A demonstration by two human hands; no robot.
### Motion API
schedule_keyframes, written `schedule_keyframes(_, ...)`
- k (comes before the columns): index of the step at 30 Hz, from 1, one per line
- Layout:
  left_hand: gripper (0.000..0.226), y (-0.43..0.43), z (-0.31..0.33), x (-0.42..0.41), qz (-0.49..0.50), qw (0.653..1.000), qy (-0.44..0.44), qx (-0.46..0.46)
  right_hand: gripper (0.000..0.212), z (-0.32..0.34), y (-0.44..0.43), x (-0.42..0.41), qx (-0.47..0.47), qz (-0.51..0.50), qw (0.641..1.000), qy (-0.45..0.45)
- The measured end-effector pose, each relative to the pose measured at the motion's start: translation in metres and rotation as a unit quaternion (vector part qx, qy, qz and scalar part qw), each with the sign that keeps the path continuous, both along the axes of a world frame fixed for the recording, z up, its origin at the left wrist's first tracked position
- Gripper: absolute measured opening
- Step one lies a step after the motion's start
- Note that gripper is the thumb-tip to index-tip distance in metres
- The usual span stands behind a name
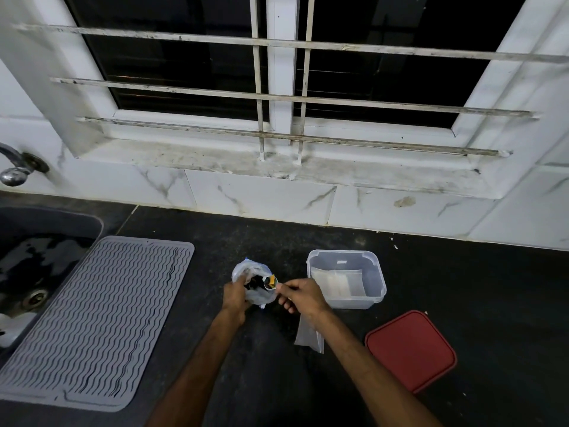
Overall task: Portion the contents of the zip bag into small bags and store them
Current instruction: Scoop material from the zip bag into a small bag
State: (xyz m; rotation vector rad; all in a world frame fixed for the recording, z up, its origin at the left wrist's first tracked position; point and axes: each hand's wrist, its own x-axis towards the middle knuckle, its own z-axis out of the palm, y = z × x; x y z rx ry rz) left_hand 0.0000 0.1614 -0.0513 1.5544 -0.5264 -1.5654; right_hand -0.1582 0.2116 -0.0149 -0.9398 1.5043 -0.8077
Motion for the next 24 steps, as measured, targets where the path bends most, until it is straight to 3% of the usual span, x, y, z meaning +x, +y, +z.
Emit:
schedule_keyframes(4, 0.066, 0.004, -0.018, 0.009, -0.062, 0.997, -0.052, -0.012, 0.018, 0.015, 0.01, -0.022, -0.019, -0.01, 0.999, -0.025)
schedule_keyframes(7, 0.077, 0.023, -0.006, 0.006, -0.024, 0.978, -0.204, -0.037, 0.016, 0.023, 0.022, -0.05, -0.036, -0.029, 0.999, -0.008)
schedule_keyframes(8, 0.075, 0.034, 0.004, 0.004, 0.016, 0.96, -0.267, -0.081, 0.015, 0.023, 0.026, -0.06, -0.042, -0.036, 0.998, 0.006)
schedule_keyframes(10, 0.049, 0.059, 0.023, -0.004, 0.061, 0.912, -0.351, -0.203, 0.015, 0.023, 0.032, -0.077, -0.053, -0.049, 0.997, 0.025)
schedule_keyframes(12, 0.018, 0.08, 0.036, -0.019, -0.026, 0.893, -0.369, -0.258, 0.014, 0.023, 0.034, -0.089, -0.056, -0.063, 0.996, 0.023)
schedule_keyframes(14, 0.008, 0.088, 0.028, -0.038, -0.181, 0.868, -0.388, -0.25, 0.014, 0.023, 0.035, -0.096, -0.059, -0.074, 0.995, 0.013)
schedule_keyframes(18, 0.028, 0.082, -0.001, -0.068, -0.373, 0.793, -0.423, -0.229, 0.016, 0.024, 0.038, -0.098, -0.065, -0.075, 0.995, 0.0)
schedule_keyframes(24, 0.033, 0.06, -0.012, -0.087, -0.445, 0.74, -0.467, -0.189, 0.018, 0.019, 0.046, -0.105, -0.054, -0.076, 0.996, -0.002)
